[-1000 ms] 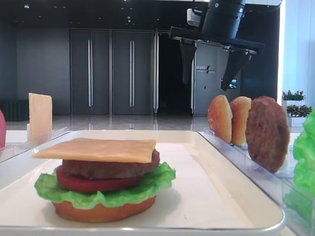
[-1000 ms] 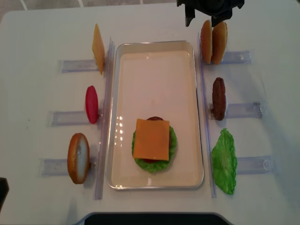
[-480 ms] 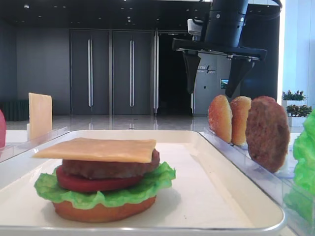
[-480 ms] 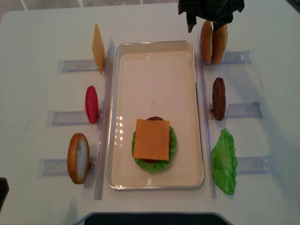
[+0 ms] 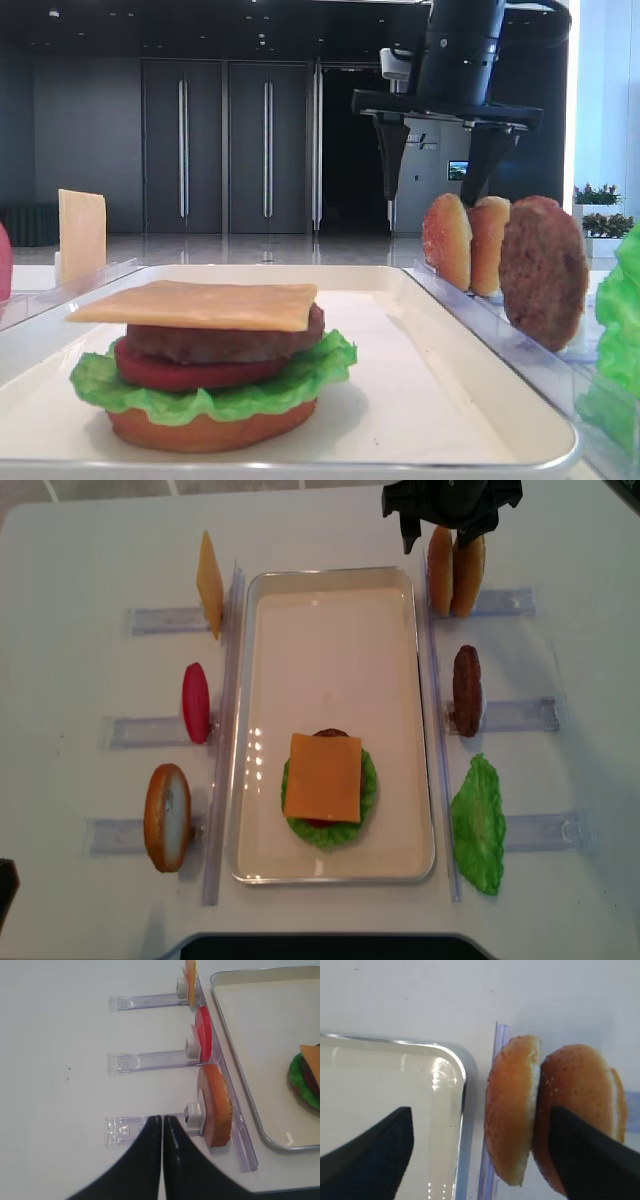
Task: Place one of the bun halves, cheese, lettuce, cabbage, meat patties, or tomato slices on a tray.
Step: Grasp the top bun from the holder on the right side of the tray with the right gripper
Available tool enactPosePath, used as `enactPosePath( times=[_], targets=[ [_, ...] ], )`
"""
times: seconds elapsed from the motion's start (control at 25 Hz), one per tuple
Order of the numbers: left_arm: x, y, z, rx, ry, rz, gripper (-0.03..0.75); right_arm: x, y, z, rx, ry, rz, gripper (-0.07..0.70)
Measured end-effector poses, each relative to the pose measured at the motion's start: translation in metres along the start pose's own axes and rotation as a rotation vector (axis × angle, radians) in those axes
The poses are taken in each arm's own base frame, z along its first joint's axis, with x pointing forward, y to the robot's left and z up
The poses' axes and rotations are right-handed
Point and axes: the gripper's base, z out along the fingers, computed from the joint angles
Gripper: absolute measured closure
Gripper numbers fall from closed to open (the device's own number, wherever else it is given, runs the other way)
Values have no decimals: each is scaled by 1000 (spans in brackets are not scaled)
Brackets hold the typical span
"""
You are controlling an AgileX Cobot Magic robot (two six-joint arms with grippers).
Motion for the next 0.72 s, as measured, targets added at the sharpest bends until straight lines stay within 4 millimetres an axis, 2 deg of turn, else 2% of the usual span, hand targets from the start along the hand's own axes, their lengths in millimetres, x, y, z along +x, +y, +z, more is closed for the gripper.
enactPosePath(
  times=[0.12,0.32,0.72],
  targets=[
    [0,0,0,0,0,0,722,1,0,8,2,15,1,76],
    [0,0,0,0,0,0,722,0,0,9,0,6,1,78],
    [0,0,0,0,0,0,722,-1,-2,18,30,8,-15,173]
  ],
)
